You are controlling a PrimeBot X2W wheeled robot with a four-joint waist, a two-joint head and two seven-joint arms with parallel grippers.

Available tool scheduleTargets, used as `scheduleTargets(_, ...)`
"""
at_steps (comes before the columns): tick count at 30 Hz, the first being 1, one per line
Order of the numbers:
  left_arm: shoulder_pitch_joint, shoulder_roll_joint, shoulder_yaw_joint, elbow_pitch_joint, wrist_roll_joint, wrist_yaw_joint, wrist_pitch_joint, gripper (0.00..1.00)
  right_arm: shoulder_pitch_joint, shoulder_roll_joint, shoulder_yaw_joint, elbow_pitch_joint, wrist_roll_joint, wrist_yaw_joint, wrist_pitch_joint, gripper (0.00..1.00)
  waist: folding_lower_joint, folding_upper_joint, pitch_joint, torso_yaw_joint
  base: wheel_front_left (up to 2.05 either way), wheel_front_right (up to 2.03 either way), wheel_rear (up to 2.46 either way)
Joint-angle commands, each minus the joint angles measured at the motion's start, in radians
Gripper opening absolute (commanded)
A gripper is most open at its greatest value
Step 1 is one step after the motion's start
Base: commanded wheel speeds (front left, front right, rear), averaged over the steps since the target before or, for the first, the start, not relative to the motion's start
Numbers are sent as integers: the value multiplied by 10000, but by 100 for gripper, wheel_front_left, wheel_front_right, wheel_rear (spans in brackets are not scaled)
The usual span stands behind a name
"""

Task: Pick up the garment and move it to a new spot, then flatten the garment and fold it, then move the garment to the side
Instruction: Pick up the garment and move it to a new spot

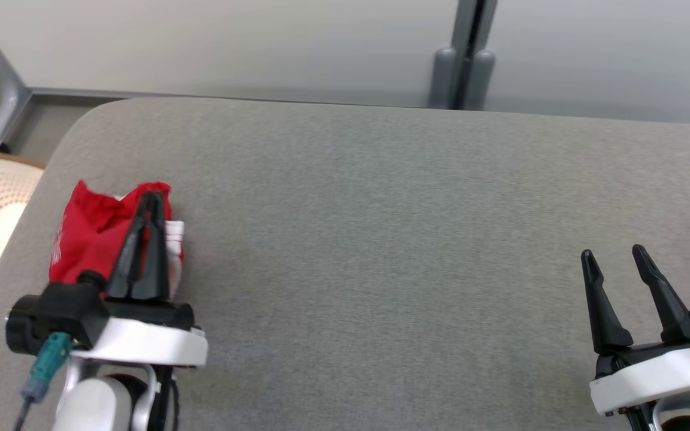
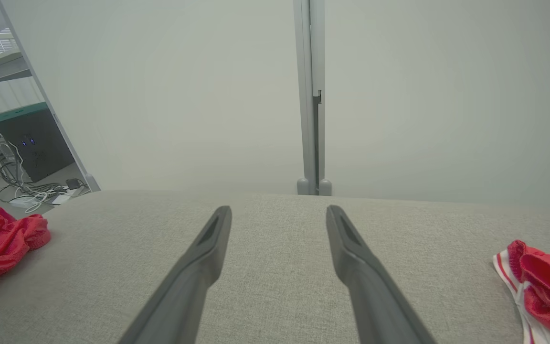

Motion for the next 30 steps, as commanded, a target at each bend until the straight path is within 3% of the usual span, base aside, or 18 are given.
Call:
scheduleTargets(1, 128, -14, -122, -239, 23, -66, 109, 0, 96, 16, -3, -5, 59, 0, -90, 100, 0, 0, -240, -435, 0, 0, 0)
scheduleTargets(8, -160, -396, -1508, -638, -147, -710, 813, 0, -158, 139, 66, -79, 127, 0, -220, 100, 0, 0, 221, -1625, 0, 0, 0)
scheduleTargets(19, -2527, -791, -3803, 455, 71, -1476, 1076, 0, -1050, 458, 578, 527, 421, 0, -1009, 100, 0, 0, 2013, -4428, 0, 0, 0)
scheduleTargets(26, -3964, -861, -4897, 834, 108, -1642, 1084, 0, -1320, 573, 722, 1135, 635, 0, -1572, 100, 0, 0, 2664, -5524, 0, 0, 0)
scheduleTargets(30, -4513, -879, -5407, 1080, -67, -1674, 1057, 0, -1426, 615, 782, 1466, 804, 0, -1900, 100, 0, 0, 3014, -5806, 0, 0, 0)
